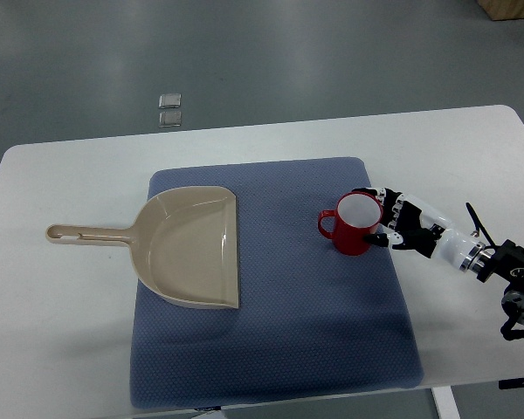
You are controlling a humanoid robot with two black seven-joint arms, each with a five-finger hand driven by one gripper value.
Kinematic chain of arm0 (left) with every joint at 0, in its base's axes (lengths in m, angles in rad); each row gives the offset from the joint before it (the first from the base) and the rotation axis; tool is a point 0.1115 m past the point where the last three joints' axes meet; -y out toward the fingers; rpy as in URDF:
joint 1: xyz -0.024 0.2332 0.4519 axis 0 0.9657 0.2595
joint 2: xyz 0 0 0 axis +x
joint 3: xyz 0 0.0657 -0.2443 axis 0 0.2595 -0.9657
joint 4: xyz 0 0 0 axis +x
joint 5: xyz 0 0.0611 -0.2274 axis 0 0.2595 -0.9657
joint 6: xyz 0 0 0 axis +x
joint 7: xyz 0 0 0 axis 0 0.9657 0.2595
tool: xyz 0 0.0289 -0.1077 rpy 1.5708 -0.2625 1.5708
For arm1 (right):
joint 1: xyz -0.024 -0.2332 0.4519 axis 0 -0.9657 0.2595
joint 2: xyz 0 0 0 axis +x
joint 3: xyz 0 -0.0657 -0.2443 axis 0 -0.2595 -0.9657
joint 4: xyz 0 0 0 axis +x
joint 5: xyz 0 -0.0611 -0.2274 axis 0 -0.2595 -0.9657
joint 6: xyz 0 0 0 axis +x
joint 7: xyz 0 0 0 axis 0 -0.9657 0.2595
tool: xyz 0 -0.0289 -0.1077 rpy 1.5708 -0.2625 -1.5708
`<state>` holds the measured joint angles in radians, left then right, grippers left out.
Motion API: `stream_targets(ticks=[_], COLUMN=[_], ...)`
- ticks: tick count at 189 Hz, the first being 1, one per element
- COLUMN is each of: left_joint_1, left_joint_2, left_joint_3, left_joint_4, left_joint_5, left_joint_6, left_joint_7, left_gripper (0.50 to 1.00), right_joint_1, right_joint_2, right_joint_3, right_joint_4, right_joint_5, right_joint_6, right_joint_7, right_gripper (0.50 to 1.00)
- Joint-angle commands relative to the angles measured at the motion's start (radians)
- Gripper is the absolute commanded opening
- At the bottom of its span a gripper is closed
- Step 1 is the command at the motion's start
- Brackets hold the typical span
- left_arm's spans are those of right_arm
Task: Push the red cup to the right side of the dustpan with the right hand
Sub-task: 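Move the right hand down to the red mug's side farthest from the dustpan, then push the red mug with the right hand toward the dustpan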
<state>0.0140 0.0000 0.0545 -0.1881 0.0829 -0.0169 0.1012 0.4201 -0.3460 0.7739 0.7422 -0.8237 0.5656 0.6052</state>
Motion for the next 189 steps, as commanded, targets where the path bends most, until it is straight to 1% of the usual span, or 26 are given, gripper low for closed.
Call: stream_targets(ticks=[1, 96, 132, 161, 180, 189], left_joint_1=[0.000, 0.001, 0.001, 0.001, 0.001, 0.001], left_joint_2=[0.000, 0.000, 0.000, 0.000, 0.000, 0.000], left_joint_3=[0.001, 0.001, 0.002, 0.002, 0.002, 0.002], left_joint_4=[-0.001, -0.001, -0.001, -0.001, -0.001, -0.001], left_joint_5=[0.000, 0.000, 0.000, 0.000, 0.000, 0.000], left_joint_6=[0.000, 0.000, 0.000, 0.000, 0.000, 0.000], left_joint_7=[0.000, 0.000, 0.000, 0.000, 0.000, 0.000], left_gripper=[1.000, 1.000, 1.000, 1.000, 1.000, 1.000], right_joint_1=[0.003, 0.014, 0.028, 0.042, 0.043, 0.045], right_joint_2=[0.009, 0.081, 0.101, 0.125, 0.148, 0.153], right_joint_3=[-0.018, -0.041, -0.068, -0.070, -0.087, -0.094], right_joint_4=[-0.001, -0.001, -0.003, -0.003, -0.003, -0.001], right_joint_5=[0.000, -0.005, -0.015, -0.017, -0.025, -0.029], right_joint_6=[-0.027, -0.093, -0.135, -0.141, -0.174, -0.178], right_joint_7=[0.005, 0.004, 0.004, 0.002, 0.002, 0.002], right_gripper=[0.932, 0.932, 0.930, 0.926, 0.924, 0.921])
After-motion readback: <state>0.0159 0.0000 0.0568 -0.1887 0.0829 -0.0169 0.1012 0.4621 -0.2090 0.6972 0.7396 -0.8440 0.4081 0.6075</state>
